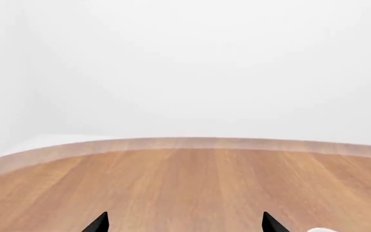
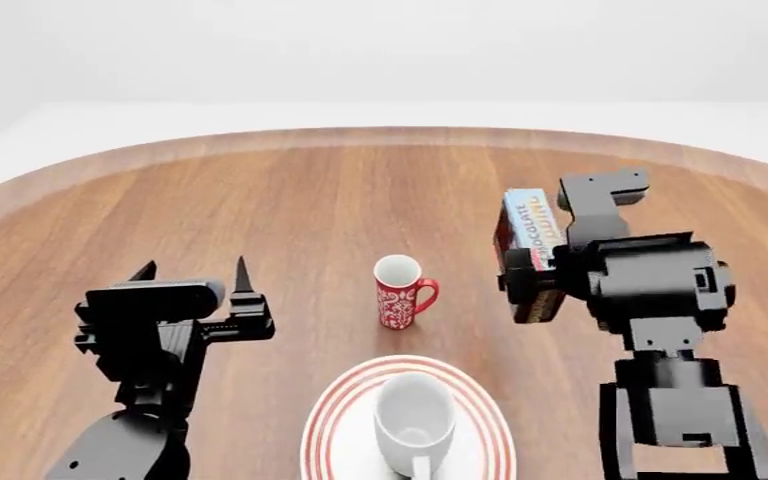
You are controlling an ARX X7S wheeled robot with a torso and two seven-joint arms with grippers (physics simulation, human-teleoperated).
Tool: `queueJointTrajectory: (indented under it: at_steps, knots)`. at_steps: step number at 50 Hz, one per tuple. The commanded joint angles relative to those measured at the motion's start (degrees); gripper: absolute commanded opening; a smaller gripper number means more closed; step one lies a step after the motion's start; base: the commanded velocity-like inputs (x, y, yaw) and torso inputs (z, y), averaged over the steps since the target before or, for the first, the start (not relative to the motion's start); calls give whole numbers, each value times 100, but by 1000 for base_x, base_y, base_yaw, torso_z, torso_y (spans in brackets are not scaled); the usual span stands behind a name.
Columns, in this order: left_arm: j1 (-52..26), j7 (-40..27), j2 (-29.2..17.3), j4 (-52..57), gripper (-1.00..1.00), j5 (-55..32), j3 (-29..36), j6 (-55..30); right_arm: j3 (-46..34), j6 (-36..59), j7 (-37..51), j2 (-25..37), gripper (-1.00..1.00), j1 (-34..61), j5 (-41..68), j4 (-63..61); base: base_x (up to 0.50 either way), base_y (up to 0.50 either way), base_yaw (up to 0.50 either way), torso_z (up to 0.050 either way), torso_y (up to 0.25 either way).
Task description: Pick up the white mug and put it on the plate, and put the chocolate pudding to the right of the plate.
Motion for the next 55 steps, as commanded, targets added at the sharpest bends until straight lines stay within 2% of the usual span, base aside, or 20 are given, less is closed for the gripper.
queueJointTrajectory:
  at_steps: [1,2,4,9,30,43,55]
  knots:
    - [22,-42,-27,64,100,-14,-11,3,67,1345,-4930,-332,-100,-1562,-4651,-3095,0,0,0,0,0]
    - [22,-43,-29,67,100,-16,-11,2,108,1346,-5756,-333,-100,-1734,-5511,-3218,0,0,0,0,0]
    - [35,-52,-35,82,100,-18,-17,7,194,1334,-6289,-366,-100,-1967,-7075,-3393,0,0,0,0,0]
    - [42,-61,-32,67,100,-26,-20,24,397,1237,-6729,-481,-100,-2476,-7570,-3768,0,0,0,0,0]
    - [64,-78,-63,63,100,-23,17,63,1140,912,-6113,-473,-100,-2689,-7018,-3618,0,0,0,0,0]
    - [68,-91,-81,70,100,-13,56,71,1692,466,-5286,-455,-100,-2496,-6228,-2998,0,0,0,0,0]
    - [91,-96,-89,31,100,-14,64,119,1933,-9,-4702,-654,-100,-2693,-5546,-2598,0,0,0,0,0]
